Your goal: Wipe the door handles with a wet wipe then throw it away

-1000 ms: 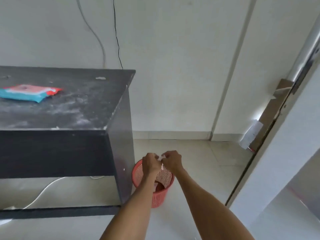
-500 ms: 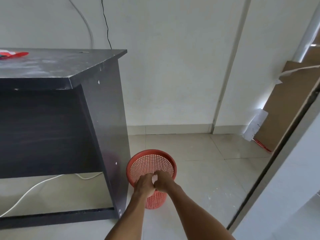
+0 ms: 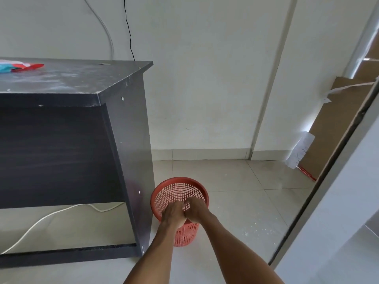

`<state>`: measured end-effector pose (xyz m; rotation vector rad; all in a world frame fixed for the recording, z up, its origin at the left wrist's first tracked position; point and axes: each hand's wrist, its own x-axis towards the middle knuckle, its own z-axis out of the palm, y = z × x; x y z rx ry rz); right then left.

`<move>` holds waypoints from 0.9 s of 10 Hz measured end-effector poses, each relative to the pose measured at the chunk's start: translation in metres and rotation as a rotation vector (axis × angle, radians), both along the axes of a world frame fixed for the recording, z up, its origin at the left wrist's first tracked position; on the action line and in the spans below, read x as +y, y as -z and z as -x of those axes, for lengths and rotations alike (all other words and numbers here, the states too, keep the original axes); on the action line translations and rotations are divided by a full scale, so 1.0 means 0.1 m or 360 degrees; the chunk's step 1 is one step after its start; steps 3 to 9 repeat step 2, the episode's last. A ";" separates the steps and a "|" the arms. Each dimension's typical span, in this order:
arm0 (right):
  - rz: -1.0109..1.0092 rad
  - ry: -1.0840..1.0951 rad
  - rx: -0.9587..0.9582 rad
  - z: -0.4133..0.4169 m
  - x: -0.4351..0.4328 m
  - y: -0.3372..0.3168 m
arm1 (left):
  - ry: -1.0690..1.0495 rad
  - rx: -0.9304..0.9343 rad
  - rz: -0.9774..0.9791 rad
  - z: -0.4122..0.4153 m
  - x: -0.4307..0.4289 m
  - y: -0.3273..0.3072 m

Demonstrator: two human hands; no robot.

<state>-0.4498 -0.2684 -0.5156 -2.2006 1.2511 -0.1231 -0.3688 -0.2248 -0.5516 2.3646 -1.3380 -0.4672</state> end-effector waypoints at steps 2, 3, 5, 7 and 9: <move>0.0010 -0.0030 -0.0010 0.03 0.07 -0.12 | 0.0030 0.0007 0.0039 -0.01 0.05 -0.09; 0.0010 -0.0030 -0.0010 0.03 0.07 -0.12 | 0.0030 0.0007 0.0039 -0.01 0.05 -0.09; 0.0010 -0.0030 -0.0010 0.03 0.07 -0.12 | 0.0030 0.0007 0.0039 -0.01 0.05 -0.09; 0.0010 -0.0030 -0.0010 0.03 0.07 -0.12 | 0.0030 0.0007 0.0039 -0.01 0.05 -0.09; 0.0010 -0.0030 -0.0010 0.03 0.07 -0.12 | 0.0030 0.0007 0.0039 -0.01 0.05 -0.09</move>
